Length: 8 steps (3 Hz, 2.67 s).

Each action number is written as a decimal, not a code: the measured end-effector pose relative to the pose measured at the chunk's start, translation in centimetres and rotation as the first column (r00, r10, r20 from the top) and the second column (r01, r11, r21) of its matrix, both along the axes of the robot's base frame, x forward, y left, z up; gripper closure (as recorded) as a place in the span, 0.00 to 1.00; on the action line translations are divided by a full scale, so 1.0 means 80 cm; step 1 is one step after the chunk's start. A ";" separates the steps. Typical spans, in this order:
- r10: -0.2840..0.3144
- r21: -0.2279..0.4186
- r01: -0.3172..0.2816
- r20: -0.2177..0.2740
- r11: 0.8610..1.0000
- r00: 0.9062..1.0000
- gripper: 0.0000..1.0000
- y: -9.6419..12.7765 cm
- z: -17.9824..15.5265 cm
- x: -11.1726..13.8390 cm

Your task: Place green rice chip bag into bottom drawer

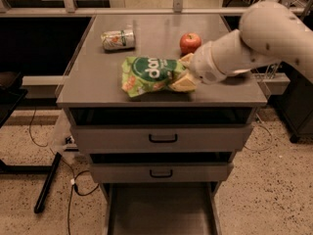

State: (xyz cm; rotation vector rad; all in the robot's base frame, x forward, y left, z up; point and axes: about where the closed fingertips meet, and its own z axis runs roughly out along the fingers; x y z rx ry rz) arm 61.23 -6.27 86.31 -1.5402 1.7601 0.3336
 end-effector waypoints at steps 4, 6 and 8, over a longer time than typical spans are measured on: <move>-0.189 -0.022 0.189 -0.023 0.982 0.982 1.00 -0.157 -0.086 -0.185; -0.168 -0.055 0.164 -0.094 0.985 0.981 1.00 -0.153 -0.153 -0.182; -0.111 0.040 0.116 -0.103 0.992 0.988 1.00 -0.113 -0.236 -0.231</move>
Offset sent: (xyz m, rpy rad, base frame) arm -0.1462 -0.1684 -0.0108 0.0588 -0.0492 -0.2271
